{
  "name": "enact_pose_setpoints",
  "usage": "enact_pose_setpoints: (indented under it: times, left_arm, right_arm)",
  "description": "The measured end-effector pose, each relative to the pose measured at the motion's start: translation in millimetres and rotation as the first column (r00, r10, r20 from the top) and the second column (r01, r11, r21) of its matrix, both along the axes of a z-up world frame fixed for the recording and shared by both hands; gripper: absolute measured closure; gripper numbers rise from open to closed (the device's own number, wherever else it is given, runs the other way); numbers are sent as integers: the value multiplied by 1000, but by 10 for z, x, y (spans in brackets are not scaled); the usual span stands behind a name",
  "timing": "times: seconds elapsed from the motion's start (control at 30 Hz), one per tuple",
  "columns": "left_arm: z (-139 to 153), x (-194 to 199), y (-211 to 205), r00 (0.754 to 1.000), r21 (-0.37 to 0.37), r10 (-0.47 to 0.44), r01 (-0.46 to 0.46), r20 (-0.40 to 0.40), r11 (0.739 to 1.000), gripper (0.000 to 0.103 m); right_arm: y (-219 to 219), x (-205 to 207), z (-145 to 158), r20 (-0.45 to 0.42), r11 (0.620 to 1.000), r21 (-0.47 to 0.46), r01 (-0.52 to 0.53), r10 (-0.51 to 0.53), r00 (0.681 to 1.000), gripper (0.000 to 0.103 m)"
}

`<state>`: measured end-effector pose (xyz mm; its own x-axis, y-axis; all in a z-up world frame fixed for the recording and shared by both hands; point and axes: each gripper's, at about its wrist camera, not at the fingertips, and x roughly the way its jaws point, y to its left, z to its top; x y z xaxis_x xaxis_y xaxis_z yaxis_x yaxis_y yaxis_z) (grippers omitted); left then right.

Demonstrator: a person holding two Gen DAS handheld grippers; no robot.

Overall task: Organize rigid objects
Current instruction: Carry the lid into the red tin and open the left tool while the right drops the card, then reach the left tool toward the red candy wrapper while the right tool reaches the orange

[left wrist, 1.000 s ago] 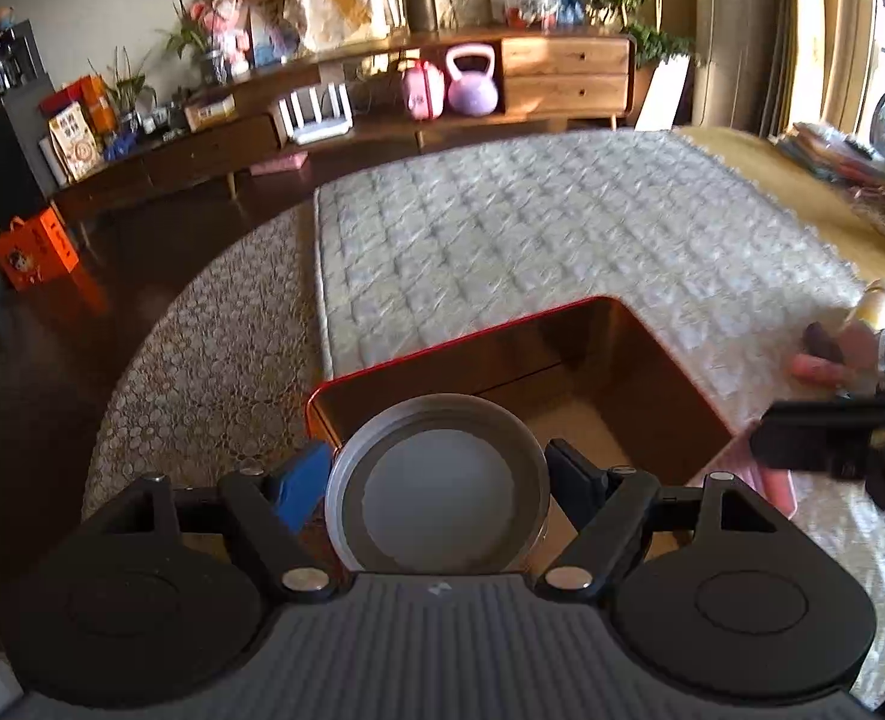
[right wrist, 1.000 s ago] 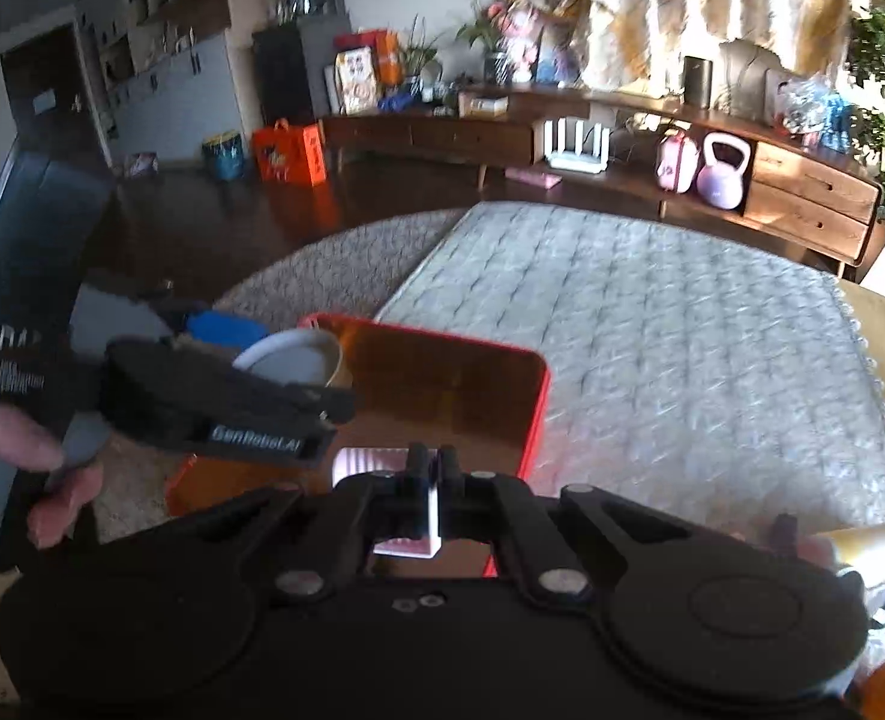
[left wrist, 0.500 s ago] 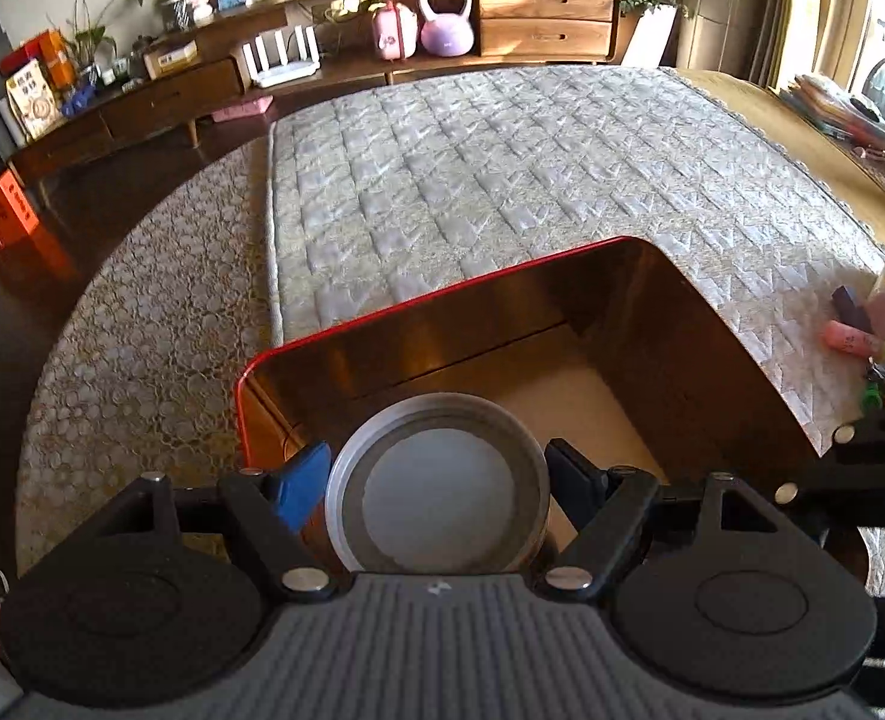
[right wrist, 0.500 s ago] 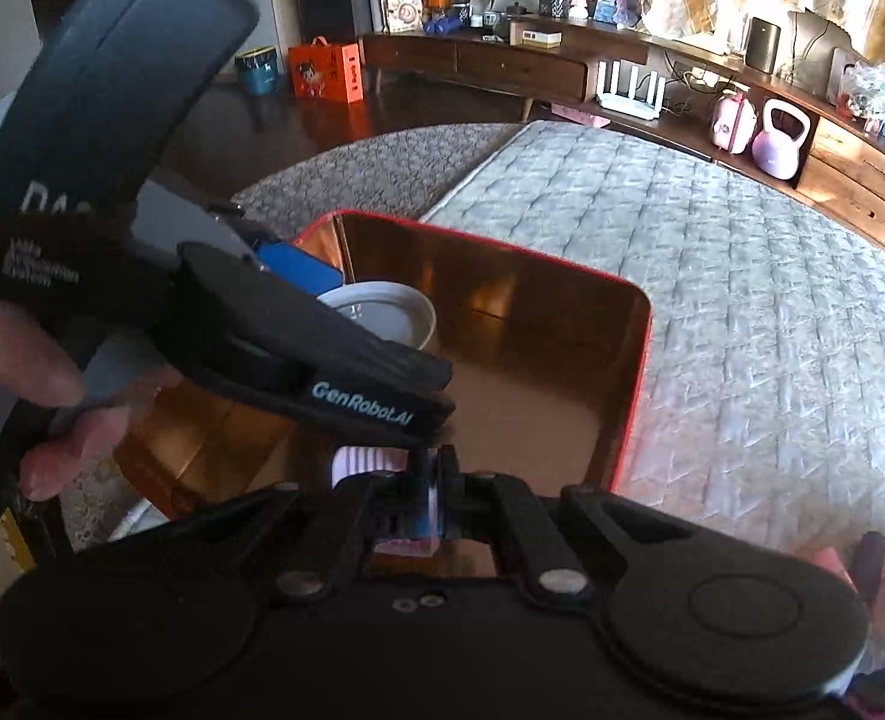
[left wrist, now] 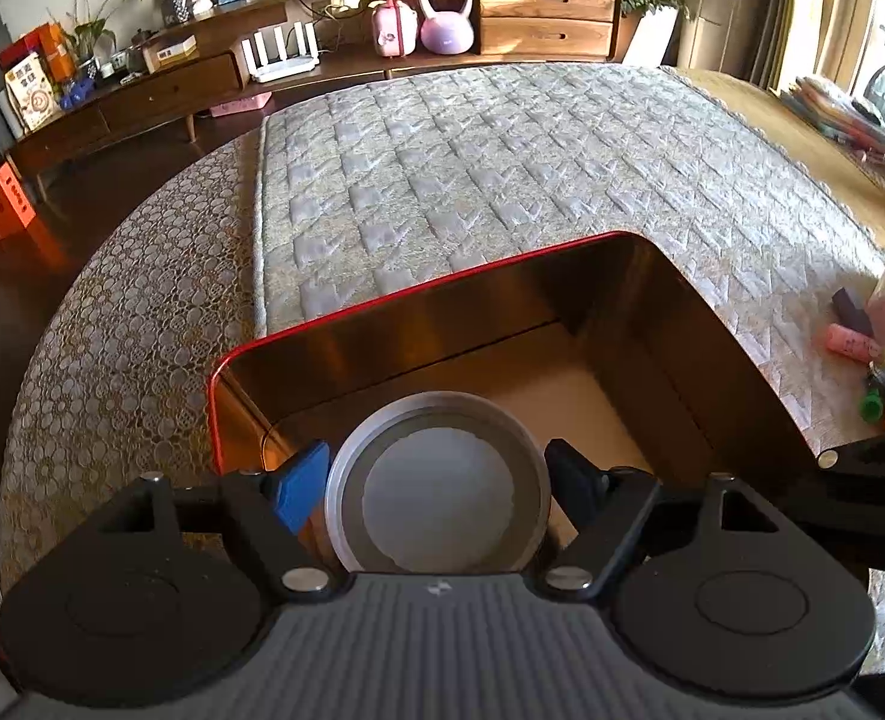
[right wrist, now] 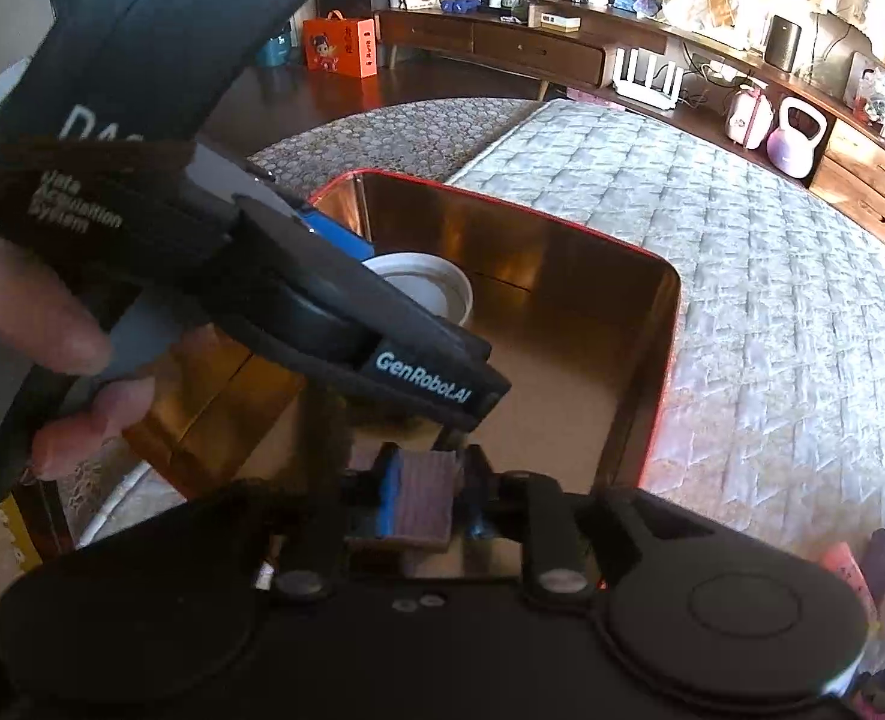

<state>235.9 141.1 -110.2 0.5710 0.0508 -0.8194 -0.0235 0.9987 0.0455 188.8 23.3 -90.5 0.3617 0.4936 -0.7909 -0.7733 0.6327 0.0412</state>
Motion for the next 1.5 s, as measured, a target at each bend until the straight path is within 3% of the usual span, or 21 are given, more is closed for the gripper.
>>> enact_pose_setpoints:
  times: [0.17,0.8,1.23,1.5]
  left_arm:
    - [99,-78,23,999,-32,22,-21,25,999,25]
    - [704,-567,-240,988,-16,18,-16,156,1000,20]
    - [824,-994,-667,975,-76,-11,29,223,997,14]
    - [826,-1160,-1106,949,-113,-43,82,312,990,6]
  right_arm:
    - [-79,-59,118,0,999,40,4,-4,1000,68]
    - [-624,-268,603,37,981,181,72,-80,996,35]
    - [-1600,-415,696,-1,932,288,221,-230,973,2]
    - [-2323,-489,645,37,899,281,337,-361,932,0]
